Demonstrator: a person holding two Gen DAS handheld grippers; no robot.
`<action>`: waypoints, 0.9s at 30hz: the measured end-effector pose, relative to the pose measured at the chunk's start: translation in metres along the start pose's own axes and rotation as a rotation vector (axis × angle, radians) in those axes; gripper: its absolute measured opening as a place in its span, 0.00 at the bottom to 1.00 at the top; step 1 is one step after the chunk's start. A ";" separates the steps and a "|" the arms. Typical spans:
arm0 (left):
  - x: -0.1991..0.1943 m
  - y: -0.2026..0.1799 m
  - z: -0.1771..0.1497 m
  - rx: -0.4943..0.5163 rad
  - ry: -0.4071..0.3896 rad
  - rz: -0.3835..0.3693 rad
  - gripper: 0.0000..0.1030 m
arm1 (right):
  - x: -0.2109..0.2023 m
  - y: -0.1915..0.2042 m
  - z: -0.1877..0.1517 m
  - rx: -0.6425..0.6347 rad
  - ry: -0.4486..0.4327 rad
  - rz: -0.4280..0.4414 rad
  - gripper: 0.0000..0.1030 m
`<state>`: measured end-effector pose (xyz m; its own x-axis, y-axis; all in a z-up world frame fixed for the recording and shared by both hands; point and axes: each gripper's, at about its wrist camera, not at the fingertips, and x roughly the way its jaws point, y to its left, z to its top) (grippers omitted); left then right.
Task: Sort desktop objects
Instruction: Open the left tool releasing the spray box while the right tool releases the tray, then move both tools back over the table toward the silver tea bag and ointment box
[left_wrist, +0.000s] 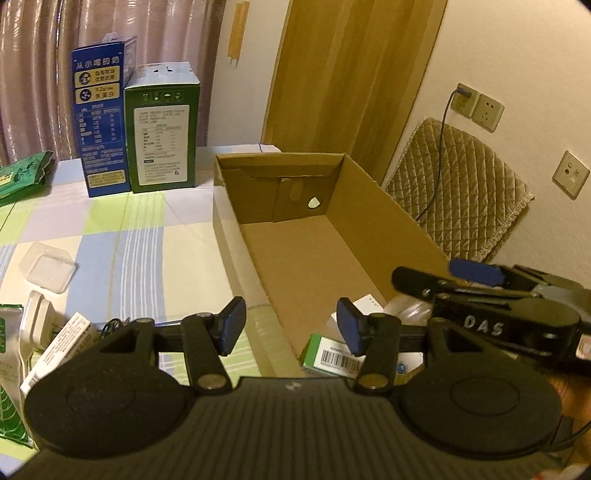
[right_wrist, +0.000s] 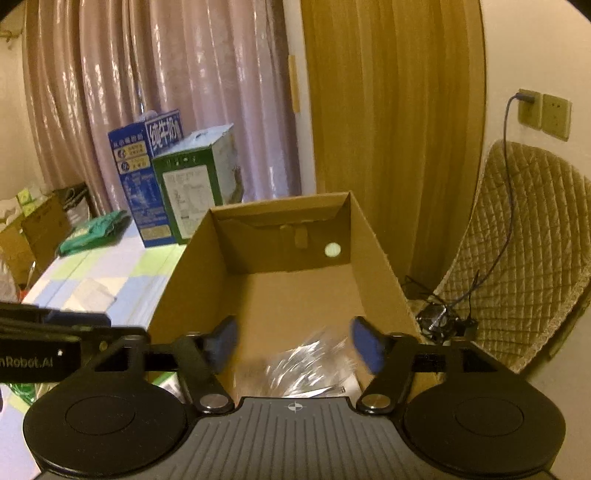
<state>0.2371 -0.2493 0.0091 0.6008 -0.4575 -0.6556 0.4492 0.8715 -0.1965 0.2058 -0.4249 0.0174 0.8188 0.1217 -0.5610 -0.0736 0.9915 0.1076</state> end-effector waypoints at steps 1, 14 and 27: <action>-0.001 0.002 -0.001 -0.002 0.000 0.002 0.47 | -0.001 0.000 0.000 0.001 -0.007 -0.002 0.73; -0.021 0.018 -0.021 -0.023 0.011 0.018 0.48 | -0.027 0.000 -0.008 0.032 0.000 -0.024 0.73; -0.058 0.035 -0.037 -0.027 0.000 0.048 0.52 | -0.053 0.031 -0.015 0.027 0.025 0.000 0.74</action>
<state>0.1933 -0.1854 0.0132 0.6213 -0.4153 -0.6645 0.4018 0.8969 -0.1848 0.1516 -0.4000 0.0381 0.8042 0.1236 -0.5814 -0.0585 0.9899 0.1295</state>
